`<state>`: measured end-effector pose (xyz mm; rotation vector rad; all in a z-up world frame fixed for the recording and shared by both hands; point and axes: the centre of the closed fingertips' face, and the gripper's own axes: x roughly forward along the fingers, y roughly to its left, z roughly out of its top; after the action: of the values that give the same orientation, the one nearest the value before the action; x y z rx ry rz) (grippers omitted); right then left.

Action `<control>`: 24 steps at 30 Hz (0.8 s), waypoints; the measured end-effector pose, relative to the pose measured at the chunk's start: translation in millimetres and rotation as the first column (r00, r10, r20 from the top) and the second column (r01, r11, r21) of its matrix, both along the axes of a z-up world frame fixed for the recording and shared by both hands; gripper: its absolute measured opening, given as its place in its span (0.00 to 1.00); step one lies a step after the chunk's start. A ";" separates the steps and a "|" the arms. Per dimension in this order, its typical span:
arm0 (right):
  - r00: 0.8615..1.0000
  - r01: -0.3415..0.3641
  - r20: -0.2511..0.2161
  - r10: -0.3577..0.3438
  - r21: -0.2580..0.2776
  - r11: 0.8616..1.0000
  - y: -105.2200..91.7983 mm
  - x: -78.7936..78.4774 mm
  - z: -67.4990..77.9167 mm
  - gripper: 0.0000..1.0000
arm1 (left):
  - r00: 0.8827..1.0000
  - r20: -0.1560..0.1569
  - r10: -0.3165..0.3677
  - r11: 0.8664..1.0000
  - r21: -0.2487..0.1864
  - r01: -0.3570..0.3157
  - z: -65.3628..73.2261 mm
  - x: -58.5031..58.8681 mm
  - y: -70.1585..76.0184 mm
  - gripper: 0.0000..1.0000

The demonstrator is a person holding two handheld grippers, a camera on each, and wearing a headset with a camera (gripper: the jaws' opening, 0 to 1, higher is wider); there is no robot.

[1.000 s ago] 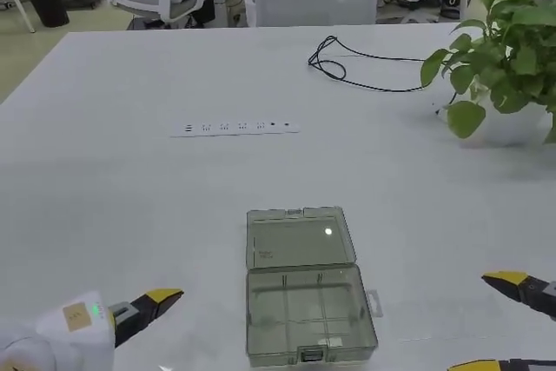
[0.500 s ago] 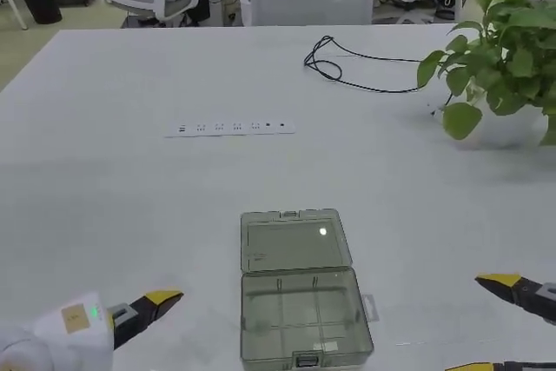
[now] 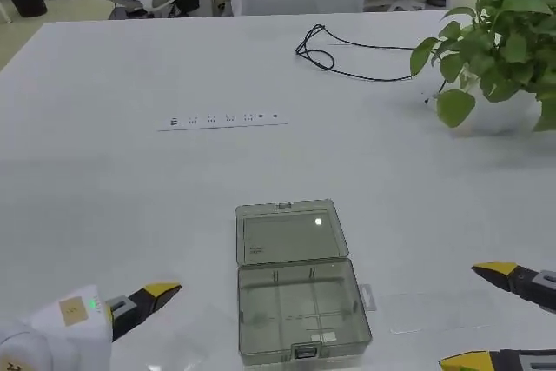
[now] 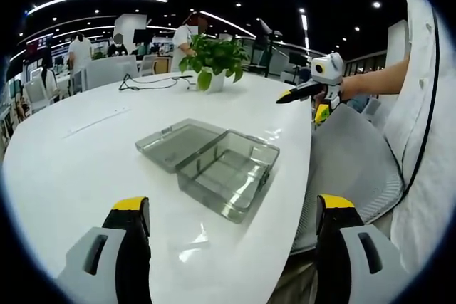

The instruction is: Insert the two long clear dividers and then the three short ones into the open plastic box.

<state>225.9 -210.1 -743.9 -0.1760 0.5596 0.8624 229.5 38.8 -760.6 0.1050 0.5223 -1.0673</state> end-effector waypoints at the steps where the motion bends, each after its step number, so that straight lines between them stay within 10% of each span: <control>1: 1.000 0.001 -0.001 -0.001 0.001 1.000 0.1 0.3 -0.2 0.86 | 1.000 0.000 -0.001 1.000 0.003 0.001 -0.5 0.0 0.4 0.99; 24: 1.000 0.016 0.004 -0.016 0.019 1.000 4.1 -0.8 1.6 0.83 | 0.992 -0.039 0.120 0.982 0.151 -0.112 -16.0 36.5 59.6 0.91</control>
<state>225.0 -206.0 -742.4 -0.1562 0.5484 0.8511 265.9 98.5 -776.6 0.1783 0.6435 -0.9182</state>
